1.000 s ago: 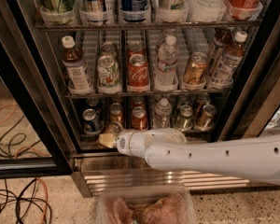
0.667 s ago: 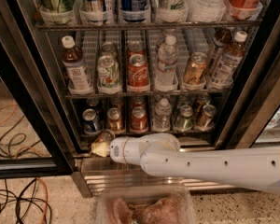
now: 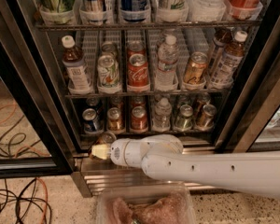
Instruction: Pick orange can from bottom shelf of fridge
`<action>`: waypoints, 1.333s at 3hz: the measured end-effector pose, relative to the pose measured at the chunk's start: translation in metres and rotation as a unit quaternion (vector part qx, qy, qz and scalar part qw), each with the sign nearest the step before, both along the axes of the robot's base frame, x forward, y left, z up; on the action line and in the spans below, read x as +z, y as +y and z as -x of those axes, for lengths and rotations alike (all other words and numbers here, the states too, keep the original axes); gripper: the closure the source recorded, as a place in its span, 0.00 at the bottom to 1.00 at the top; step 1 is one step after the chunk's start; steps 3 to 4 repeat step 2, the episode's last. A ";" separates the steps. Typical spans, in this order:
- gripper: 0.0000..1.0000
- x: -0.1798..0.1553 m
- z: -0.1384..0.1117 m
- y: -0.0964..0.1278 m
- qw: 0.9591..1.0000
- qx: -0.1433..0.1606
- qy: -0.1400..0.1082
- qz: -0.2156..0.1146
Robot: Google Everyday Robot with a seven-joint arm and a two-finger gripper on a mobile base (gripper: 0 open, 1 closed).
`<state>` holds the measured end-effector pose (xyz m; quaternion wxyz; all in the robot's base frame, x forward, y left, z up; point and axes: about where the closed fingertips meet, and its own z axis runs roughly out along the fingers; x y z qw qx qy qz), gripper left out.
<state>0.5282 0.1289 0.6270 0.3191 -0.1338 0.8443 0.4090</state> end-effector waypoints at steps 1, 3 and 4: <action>1.00 0.003 0.023 -0.039 0.998 -0.044 0.038 0.019; 1.00 0.008 0.054 -0.072 0.992 -0.091 0.078 0.040; 1.00 0.008 0.054 -0.072 0.992 -0.091 0.078 0.040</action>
Offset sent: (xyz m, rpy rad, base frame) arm -0.1084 -0.0837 -0.0020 -0.1344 0.2554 -0.3234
